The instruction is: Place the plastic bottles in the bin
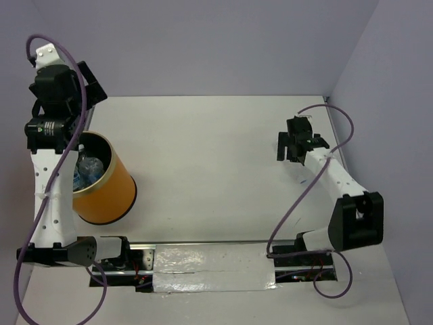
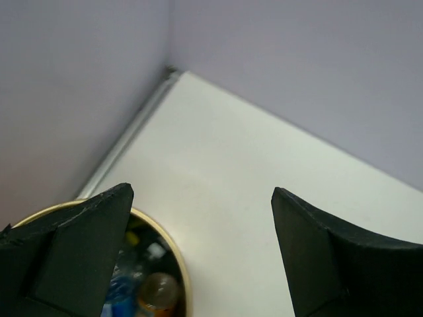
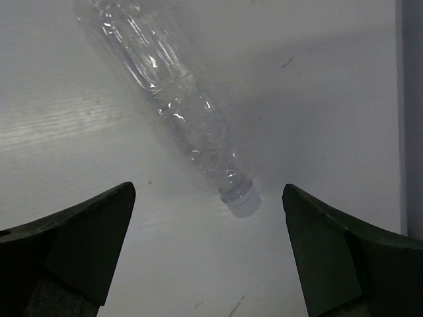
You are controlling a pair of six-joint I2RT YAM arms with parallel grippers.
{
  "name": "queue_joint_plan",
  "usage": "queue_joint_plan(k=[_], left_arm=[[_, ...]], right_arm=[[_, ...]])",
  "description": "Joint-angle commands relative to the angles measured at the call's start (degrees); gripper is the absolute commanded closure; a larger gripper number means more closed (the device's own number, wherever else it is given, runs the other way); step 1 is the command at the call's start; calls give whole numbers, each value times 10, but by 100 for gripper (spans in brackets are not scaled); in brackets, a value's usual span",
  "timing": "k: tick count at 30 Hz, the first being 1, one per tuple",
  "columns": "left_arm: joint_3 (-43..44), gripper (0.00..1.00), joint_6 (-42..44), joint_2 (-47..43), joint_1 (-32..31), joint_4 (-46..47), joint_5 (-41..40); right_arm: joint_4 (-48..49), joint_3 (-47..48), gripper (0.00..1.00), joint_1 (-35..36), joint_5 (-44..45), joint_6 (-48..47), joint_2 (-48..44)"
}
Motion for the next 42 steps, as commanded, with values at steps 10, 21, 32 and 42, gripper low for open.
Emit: queue_joint_plan(k=[10, 21, 32, 42], left_arm=[[29, 1, -59, 0, -6, 71, 282], [7, 1, -75, 16, -9, 75, 284], [15, 1, -135, 61, -143, 70, 293], [-110, 1, -256, 88, -260, 251, 424]], right_arm=[[-17, 128, 4, -47, -83, -170, 222], [-30, 157, 43, -47, -98, -133, 282], [34, 143, 54, -3, -349, 1, 72], [87, 153, 52, 111, -440, 89, 3]])
